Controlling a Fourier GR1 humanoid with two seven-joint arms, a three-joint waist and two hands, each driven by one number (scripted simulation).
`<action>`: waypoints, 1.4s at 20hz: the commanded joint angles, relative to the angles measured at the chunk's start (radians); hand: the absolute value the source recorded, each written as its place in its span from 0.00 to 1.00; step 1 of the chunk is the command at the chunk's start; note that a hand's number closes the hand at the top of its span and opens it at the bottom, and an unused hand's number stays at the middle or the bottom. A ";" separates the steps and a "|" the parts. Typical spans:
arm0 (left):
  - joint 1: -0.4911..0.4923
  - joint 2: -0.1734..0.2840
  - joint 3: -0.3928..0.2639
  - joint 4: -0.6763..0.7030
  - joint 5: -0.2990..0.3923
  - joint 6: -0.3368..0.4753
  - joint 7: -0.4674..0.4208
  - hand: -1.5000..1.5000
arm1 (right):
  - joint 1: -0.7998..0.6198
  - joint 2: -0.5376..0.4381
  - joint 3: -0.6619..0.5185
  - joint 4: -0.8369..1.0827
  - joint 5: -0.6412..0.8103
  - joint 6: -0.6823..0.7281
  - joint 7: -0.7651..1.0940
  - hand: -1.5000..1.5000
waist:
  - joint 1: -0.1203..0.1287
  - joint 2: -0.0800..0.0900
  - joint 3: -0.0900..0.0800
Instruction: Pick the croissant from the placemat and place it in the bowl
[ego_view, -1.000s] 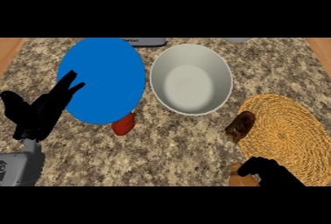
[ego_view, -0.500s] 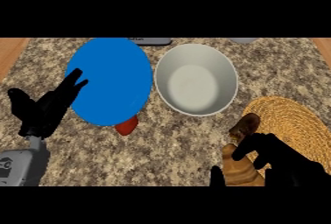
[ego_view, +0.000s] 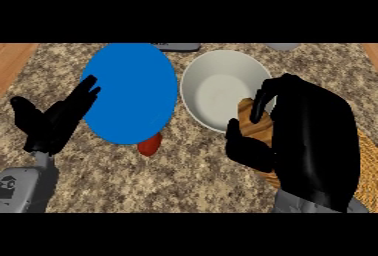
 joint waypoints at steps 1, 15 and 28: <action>-0.020 0.013 0.016 0.018 0.009 -0.008 0.011 0.50 | -0.199 0.010 -0.135 0.184 -0.076 0.013 0.180 1.00 | -0.008 0.000 0.002; 0.006 -0.014 0.003 -0.005 -0.020 0.009 -0.002 0.50 | -0.397 -0.014 -0.491 0.914 -0.108 -0.388 -0.258 1.00 | -0.013 0.006 0.005; -0.034 -0.042 -0.008 0.013 -0.035 0.020 -0.011 0.50 | -0.496 0.010 -0.748 1.348 -0.332 -0.867 -0.533 0.00 | 0.020 0.019 0.006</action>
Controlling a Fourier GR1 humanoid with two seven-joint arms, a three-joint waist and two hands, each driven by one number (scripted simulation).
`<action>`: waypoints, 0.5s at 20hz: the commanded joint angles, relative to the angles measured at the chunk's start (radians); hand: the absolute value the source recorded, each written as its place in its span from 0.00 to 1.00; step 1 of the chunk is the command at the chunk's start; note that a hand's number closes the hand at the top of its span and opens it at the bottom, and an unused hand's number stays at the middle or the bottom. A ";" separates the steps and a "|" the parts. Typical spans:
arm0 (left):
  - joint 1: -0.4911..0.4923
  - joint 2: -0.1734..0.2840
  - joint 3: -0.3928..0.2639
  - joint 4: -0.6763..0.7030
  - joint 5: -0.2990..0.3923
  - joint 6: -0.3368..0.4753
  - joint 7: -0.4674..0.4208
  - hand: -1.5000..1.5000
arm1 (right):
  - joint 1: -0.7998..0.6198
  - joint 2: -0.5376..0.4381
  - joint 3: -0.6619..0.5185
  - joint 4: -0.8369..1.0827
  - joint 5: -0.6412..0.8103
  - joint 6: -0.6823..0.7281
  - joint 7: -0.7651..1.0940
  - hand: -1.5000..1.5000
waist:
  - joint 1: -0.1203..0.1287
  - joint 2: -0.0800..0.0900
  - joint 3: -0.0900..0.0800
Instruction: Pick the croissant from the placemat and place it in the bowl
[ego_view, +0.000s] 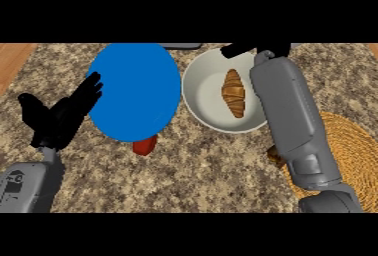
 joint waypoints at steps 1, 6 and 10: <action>-0.006 -0.002 0.004 0.017 -0.014 0.010 -0.008 0.50 | -0.029 -0.010 -0.069 0.132 -0.066 -0.145 -0.172 0.00 | -0.001 0.000 0.000; 0.001 0.009 0.006 -0.004 0.007 -0.022 0.005 0.50 | -0.081 -0.051 -0.099 0.271 -0.060 -0.284 -0.290 0.00 | 0.009 0.001 0.000; -0.014 -0.008 -0.004 0.013 -0.018 0.001 0.007 0.50 | -0.122 -0.087 -0.103 0.328 -0.037 -0.378 -0.304 0.00 | -0.007 -0.002 -0.001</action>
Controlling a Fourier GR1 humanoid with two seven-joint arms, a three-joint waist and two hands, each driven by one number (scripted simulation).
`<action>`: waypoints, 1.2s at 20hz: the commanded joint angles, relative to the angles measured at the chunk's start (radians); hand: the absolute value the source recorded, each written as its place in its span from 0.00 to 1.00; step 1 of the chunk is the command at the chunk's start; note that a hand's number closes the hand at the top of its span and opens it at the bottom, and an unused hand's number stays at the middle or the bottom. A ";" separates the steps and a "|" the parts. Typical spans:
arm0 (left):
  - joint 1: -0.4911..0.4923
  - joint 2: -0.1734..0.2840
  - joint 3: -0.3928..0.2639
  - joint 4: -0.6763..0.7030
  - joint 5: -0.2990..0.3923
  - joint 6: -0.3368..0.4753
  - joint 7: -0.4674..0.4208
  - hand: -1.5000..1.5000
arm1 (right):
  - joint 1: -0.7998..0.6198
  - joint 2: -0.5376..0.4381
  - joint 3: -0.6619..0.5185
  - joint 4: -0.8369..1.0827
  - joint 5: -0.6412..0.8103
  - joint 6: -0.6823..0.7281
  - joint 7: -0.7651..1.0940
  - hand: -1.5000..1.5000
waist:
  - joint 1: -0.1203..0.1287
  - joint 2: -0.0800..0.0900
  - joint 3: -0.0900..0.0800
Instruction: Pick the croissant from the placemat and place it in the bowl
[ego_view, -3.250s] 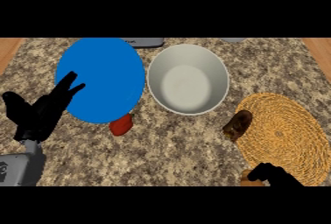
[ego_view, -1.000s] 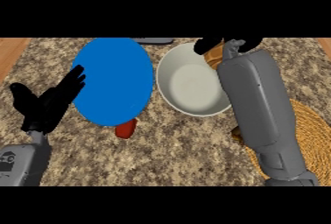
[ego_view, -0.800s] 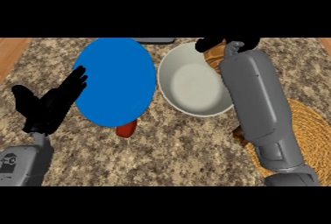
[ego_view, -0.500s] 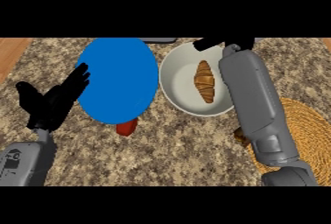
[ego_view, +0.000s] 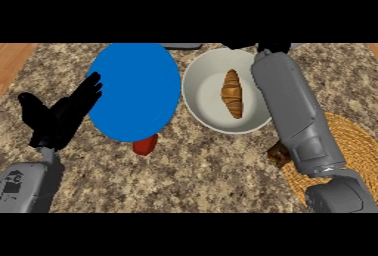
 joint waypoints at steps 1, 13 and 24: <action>0.059 0.021 0.020 -0.077 0.021 -0.012 0.020 0.50 | 0.011 -0.041 -0.025 0.035 -0.010 -0.110 -0.078 0.00 | -0.009 -0.011 0.000; 0.149 0.058 0.096 -0.060 0.048 -0.039 0.000 0.50 | 0.242 -0.053 0.150 -0.377 0.061 0.026 0.038 0.00 | -0.103 -0.047 -0.002; 0.155 0.025 0.093 -0.053 0.010 0.021 0.007 0.50 | 0.505 0.053 0.384 -1.098 -0.082 0.290 0.095 0.00 | -0.154 -0.068 0.000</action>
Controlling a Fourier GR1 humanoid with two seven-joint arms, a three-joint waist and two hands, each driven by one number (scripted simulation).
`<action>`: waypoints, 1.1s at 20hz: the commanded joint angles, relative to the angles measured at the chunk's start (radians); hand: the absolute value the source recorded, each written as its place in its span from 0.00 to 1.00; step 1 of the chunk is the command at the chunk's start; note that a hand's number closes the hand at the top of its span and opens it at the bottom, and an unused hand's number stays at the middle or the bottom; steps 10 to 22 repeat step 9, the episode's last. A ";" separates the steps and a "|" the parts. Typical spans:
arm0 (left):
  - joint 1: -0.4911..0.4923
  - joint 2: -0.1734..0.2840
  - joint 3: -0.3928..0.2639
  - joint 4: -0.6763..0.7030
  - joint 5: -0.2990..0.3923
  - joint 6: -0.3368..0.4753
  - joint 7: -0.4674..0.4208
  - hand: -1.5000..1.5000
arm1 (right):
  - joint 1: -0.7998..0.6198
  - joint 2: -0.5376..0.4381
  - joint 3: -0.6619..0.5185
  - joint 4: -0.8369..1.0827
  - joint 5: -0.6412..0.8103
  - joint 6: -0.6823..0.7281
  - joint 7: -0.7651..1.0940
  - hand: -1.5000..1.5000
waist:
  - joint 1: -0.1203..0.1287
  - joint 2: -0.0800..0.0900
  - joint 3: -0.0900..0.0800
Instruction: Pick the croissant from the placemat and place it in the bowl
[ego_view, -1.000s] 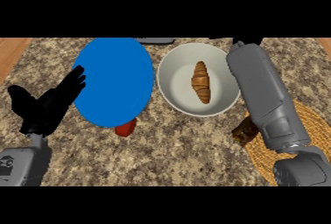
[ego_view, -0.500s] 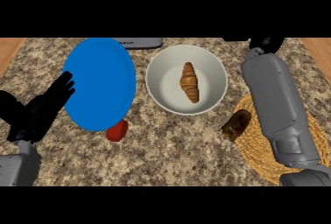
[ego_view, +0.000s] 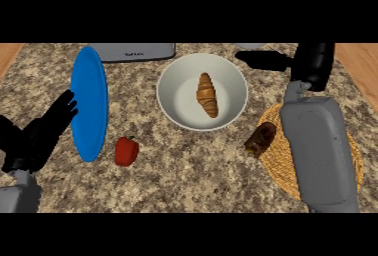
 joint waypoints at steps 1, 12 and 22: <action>-0.002 -0.012 -0.006 -0.003 -0.011 0.015 0.000 0.50 | 0.136 0.028 0.120 -0.287 -0.092 0.085 0.025 0.00 | -0.008 -0.002 0.001; 0.022 -0.004 -0.002 -0.024 0.000 -0.004 -0.006 0.50 | 0.533 0.029 0.398 -0.821 -0.113 0.107 0.152 1.00 | -0.002 0.001 0.001; 0.022 -0.004 -0.002 -0.024 0.000 -0.004 -0.006 0.50 | 0.533 0.029 0.398 -0.821 -0.113 0.107 0.152 1.00 | -0.002 0.001 0.001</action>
